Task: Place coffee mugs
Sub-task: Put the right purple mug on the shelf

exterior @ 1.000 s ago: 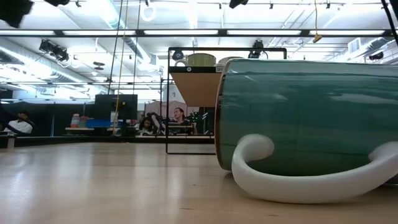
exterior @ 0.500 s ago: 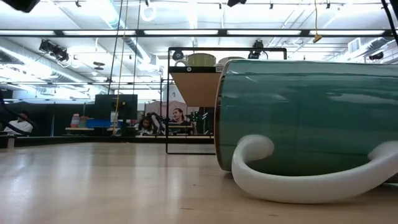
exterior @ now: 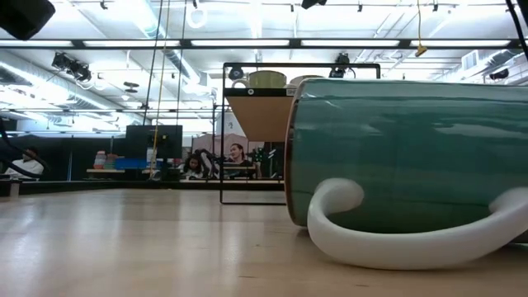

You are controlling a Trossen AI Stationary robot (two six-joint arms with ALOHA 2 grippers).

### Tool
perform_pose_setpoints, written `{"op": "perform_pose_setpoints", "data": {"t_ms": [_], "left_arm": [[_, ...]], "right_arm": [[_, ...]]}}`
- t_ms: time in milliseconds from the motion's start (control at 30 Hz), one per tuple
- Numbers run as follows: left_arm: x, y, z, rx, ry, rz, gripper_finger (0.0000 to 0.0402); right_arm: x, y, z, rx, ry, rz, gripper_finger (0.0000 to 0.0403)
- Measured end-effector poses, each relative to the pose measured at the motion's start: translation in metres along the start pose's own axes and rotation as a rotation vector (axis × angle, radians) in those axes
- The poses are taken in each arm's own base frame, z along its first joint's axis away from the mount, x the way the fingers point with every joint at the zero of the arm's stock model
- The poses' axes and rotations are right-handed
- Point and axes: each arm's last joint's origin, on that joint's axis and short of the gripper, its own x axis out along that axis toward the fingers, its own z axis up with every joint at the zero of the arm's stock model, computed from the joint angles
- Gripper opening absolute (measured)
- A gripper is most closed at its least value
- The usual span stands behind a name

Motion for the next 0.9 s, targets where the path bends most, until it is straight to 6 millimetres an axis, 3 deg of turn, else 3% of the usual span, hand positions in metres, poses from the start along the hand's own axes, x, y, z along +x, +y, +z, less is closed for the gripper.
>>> {"op": "perform_pose_setpoints", "data": {"t_ms": [267,567,900], "left_arm": [[0.013,-0.008,-0.002,-0.158,0.008,0.029,0.0210],[0.024,-0.013,-0.003,-0.183,0.009,0.060,0.0205],[0.028,-0.015,0.000,-0.181,-0.003,0.067,0.0120]], "right_arm": [[0.000,0.000,0.000,0.000,0.001,-0.001,0.0138],[0.000,0.000,0.000,0.000,0.001,-0.001,0.0138],[0.000,0.000,0.000,0.000,0.001,-0.001,0.0138]]}}
